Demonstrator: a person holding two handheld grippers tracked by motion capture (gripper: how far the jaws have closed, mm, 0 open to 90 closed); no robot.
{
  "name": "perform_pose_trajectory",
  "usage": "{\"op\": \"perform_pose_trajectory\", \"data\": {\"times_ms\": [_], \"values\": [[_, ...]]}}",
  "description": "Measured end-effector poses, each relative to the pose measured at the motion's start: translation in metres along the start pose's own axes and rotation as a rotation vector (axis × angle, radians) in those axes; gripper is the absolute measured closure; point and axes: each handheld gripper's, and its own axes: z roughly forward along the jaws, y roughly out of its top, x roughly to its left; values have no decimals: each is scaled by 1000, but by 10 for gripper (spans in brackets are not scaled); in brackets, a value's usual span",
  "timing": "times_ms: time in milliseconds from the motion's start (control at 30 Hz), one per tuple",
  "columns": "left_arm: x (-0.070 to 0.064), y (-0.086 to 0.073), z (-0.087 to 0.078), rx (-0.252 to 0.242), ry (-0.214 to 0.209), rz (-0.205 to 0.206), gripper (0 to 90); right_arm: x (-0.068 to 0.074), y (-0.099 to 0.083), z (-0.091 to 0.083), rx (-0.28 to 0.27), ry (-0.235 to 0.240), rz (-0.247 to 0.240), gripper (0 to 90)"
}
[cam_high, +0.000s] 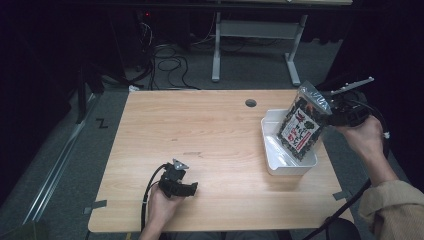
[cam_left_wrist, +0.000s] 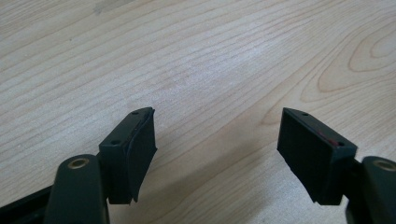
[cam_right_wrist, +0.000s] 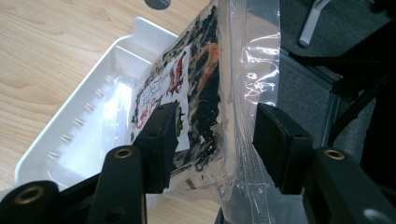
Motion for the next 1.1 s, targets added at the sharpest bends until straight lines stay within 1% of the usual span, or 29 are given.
{"op": "perform_pose_trajectory", "data": {"times_ms": [500, 600, 767, 933, 1000, 1033, 1100], "values": [[0, 0, 0, 0, 1, 2, 283, -2, -2, -2, -2, -6, 2, 489], [0, 0, 0, 3, 1, 2, 283, -2, -2, -2, -6, -6, 7, 482], [0, 0, 0, -1, 2, 2, 283, 0, -2, -6, -27, -7, 4, 482], [0, 0, 0, 0, 3, 3, 283, 3, -2, -11, -47, 0, -5, 484], [-1, 0, 0, -1, 4, 3, 283, 7, -2, -13, -59, -5, -19, 491], [-1, 0, -1, -4, 5, 3, 283, 10, -2, -15, -71, 1, -28, 493], [-1, 0, -1, -5, 4, 3, 283, 13, -1, -15, -75, 7, -33, 494]]}}
